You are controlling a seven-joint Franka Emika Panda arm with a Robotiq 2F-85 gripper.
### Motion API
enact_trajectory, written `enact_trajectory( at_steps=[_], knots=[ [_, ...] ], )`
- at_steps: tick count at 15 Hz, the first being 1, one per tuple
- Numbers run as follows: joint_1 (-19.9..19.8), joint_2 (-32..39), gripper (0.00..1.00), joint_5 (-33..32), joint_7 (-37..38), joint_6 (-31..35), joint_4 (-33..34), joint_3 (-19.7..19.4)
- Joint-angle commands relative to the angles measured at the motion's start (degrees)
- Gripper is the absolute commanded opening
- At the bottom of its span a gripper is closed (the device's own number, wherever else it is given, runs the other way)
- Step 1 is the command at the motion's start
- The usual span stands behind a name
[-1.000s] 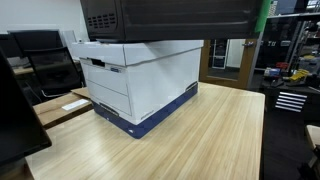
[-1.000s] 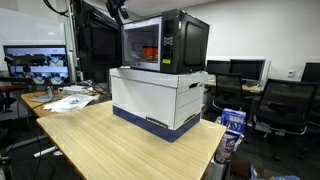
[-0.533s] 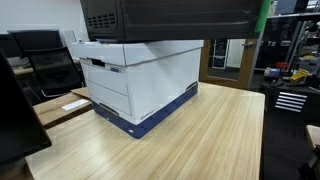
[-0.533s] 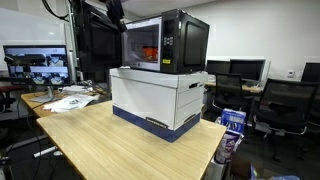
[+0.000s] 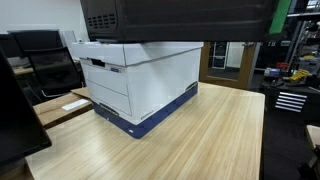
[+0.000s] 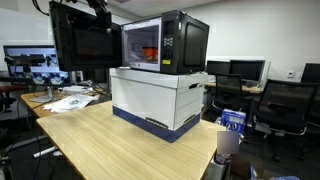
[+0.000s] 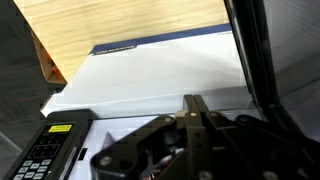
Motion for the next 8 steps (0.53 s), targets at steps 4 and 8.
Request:
enact_trajectory(
  at_steps=[4,8],
  knots=[
    [1.29,-0.52,0.03,2.08,-3.06,-2.41,0.17,-0.69],
    [1.72,-0.61,0.03,3.51,-4.22,-3.64,0.73,-1.18]
  ],
)
